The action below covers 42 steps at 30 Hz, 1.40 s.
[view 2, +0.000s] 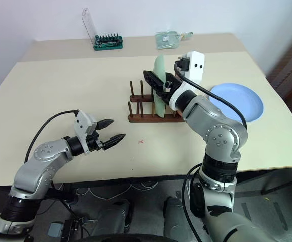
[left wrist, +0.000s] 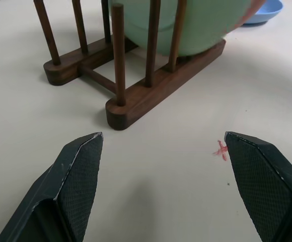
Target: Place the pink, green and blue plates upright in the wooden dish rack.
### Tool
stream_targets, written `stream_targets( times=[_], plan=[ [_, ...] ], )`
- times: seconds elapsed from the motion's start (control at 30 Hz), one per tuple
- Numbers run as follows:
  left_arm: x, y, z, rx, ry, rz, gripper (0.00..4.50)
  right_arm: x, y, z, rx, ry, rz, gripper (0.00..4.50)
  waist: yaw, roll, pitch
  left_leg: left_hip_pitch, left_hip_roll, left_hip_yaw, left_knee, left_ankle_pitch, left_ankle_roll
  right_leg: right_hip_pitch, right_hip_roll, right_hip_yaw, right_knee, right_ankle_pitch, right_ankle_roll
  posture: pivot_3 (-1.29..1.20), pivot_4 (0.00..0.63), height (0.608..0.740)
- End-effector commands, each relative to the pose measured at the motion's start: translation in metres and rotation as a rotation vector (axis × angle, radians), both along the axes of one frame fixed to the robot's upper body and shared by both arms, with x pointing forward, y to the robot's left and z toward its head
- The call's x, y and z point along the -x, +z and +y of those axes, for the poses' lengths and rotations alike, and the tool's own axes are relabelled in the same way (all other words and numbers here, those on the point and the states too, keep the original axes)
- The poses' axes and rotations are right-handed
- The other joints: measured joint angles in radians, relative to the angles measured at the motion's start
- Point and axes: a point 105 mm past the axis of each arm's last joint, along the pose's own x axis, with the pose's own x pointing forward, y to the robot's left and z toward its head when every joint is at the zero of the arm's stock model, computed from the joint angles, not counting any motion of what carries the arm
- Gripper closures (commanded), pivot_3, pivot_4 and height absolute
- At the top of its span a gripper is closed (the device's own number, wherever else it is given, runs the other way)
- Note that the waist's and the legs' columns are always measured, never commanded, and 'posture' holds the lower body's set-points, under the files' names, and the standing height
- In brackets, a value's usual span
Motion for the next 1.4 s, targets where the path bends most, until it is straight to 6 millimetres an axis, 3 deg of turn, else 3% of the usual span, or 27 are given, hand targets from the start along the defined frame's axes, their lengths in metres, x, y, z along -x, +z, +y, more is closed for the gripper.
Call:
stream_targets(
  times=[0.03,0.3,0.4,0.5,0.57,0.63,0.7,0.77,0.8,0.87,1.0,1.23,1.33,1.4],
  plan=[
    [0.004,0.007,-0.006,-0.008,-0.025,-0.037,0.52,0.005,0.021,0.004,0.063,0.009,-0.112,0.33,0.0,0.0,0.0,0.0,0.0,0.0,0.0,0.0,0.0,0.0,0.0,0.0,0.0,0.0,0.0,0.0,0.15,0.74],
    [0.002,0.003,-0.009,-0.011,-0.044,-0.036,0.52,0.019,0.053,-0.003,0.428,0.033,-0.443,0.33,0.001,0.0,0.0,0.0,0.0,0.001,0.0,0.0,0.001,0.0,0.0,0.0,-0.002,0.0,0.0,0.0,0.15,0.74],
    [0.001,0.001,-0.009,-0.014,-0.048,-0.036,0.52,0.029,0.081,-0.025,0.477,0.008,-0.583,0.33,0.003,0.0,0.0,-0.001,0.0,0.002,0.0,-0.001,0.001,0.0,0.0,0.0,-0.003,0.0,0.0,0.0,0.15,0.74],
    [0.001,-0.001,-0.01,-0.028,-0.059,-0.038,0.52,0.031,0.096,-0.064,0.493,-0.048,-0.61,0.33,0.009,0.0,0.0,-0.001,0.0,0.002,0.0,-0.001,0.001,0.001,0.0,0.0,-0.004,0.0,0.0,0.0,0.15,0.74],
    [0.002,-0.003,-0.011,-0.032,-0.068,-0.035,0.52,0.025,0.086,-0.103,0.57,-0.133,-0.539,0.33,0.013,-0.001,0.0,-0.001,0.0,0.002,0.001,-0.001,0.002,0.002,0.0,0.0,-0.005,0.0,0.0,0.0,0.15,0.74],
    [0.002,-0.004,-0.011,-0.032,-0.074,-0.035,0.52,0.022,0.078,-0.124,0.623,-0.173,-0.496,0.33,0.01,-0.001,0.0,-0.001,0.0,0.002,0.002,-0.002,0.004,0.004,0.0,0.0,-0.006,0.0,0.0,0.0,0.15,0.74],
    [0.0,-0.002,-0.014,-0.013,-0.084,-0.037,0.52,0.016,0.051,-0.157,0.702,-0.225,-0.369,0.33,0.009,-0.001,0.0,-0.001,0.0,0.004,0.002,-0.002,0.004,0.004,-0.001,0.001,-0.006,0.0,0.0,0.0,0.15,0.74],
    [-0.002,-0.001,-0.015,-0.011,-0.092,-0.041,0.52,0.014,0.01,-0.181,0.81,-0.222,-0.211,0.15,0.009,-0.001,0.0,0.0,0.001,0.004,0.002,-0.002,0.004,0.004,-0.001,0.001,-0.006,0.0,0.0,0.0,0.15,0.74],
    [-0.002,-0.001,-0.016,-0.013,-0.096,-0.042,0.52,0.015,-0.014,-0.186,0.892,-0.203,-0.147,0.15,0.009,-0.001,0.0,-0.001,0.001,0.004,0.002,-0.002,0.004,0.004,-0.001,0.001,-0.006,0.0,0.0,0.0,0.15,0.74],
    [-0.002,-0.001,-0.016,-0.012,-0.102,-0.045,0.52,0.017,-0.04,-0.189,0.985,-0.171,-0.092,0.15,0.004,-0.001,0.0,0.0,0.001,0.005,0.002,-0.002,0.004,0.004,-0.001,0.001,-0.006,0.0,0.0,0.0,0.15,0.74],
    [-0.003,0.001,-0.016,0.009,-0.096,-0.044,0.52,0.008,-0.062,-0.194,0.978,-0.188,-0.048,0.15,-0.003,0.005,0.0,0.001,0.002,0.009,0.002,-0.003,0.004,0.002,0.0,0.004,-0.004,0.0,0.0,0.0,0.15,0.74],
    [-0.001,-0.001,-0.017,0.005,-0.097,-0.043,0.52,-0.013,-0.113,-0.232,1.164,-0.262,0.115,0.15,0.01,0.003,0.0,0.0,0.001,0.009,0.003,-0.003,0.004,0.003,-0.001,0.004,-0.005,0.0,0.0,0.0,0.15,0.74],
    [-0.001,-0.001,-0.016,0.001,-0.093,-0.043,0.52,-0.019,-0.12,-0.238,1.152,-0.285,0.135,0.95,0.006,0.003,0.0,0.0,0.001,0.009,0.003,-0.003,0.004,0.003,-0.001,0.005,-0.005,0.0,0.0,0.0,0.15,0.74],
    [-0.001,-0.001,-0.015,-0.002,-0.085,-0.045,0.52,-0.022,-0.123,-0.241,1.172,-0.289,0.132,1.98,0.005,0.003,0.0,0.0,0.001,0.009,0.003,-0.003,0.004,0.003,0.0,0.004,-0.005,0.0,0.0,0.0,0.15,0.74]
  ],
)
